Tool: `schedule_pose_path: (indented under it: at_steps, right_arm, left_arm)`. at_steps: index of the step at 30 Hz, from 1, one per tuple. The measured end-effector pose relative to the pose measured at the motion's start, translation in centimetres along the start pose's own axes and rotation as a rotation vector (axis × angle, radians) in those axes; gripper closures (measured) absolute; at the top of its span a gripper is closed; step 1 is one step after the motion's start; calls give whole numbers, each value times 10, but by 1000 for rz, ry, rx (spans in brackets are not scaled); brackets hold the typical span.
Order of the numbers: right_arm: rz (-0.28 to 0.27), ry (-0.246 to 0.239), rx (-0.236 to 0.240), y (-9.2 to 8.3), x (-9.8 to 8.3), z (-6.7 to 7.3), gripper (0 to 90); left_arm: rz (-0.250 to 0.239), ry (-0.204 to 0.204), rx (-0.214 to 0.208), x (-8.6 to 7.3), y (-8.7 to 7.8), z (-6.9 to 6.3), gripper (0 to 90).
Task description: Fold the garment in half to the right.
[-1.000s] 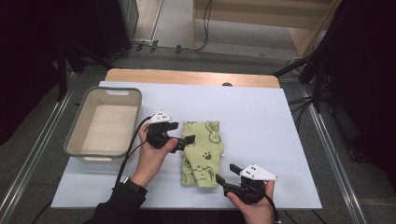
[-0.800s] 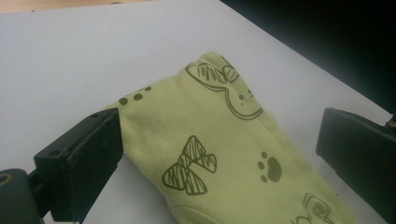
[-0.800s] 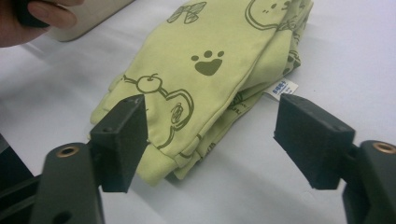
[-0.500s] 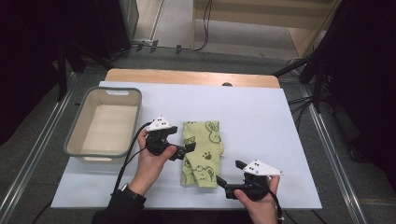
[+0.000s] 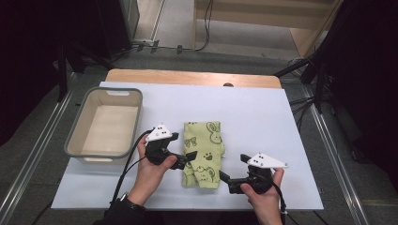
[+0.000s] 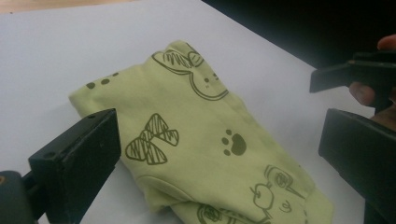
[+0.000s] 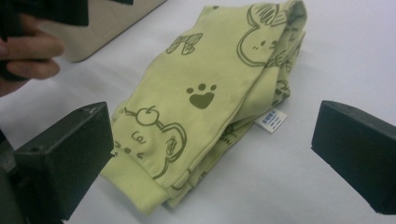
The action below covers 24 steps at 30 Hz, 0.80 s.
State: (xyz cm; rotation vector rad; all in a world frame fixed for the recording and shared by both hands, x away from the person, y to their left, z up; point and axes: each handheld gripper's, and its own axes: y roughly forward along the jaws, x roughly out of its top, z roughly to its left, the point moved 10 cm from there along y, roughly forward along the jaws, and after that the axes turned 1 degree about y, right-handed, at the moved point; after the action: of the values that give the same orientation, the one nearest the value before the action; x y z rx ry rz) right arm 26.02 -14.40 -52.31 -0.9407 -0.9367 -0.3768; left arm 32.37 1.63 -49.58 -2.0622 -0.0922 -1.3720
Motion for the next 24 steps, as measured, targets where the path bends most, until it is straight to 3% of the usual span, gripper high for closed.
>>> schedule_pose_path:
  at_steps: [7,24]
  right_arm:
    - [0,-2,4,3,7,-2,0]
    - [5,1,15,16,23,-9,0]
  left_arm:
    - [-3,3,-8,-8,-2,-9,0]
    - [-14,8,20,-29,-12,-18,0]
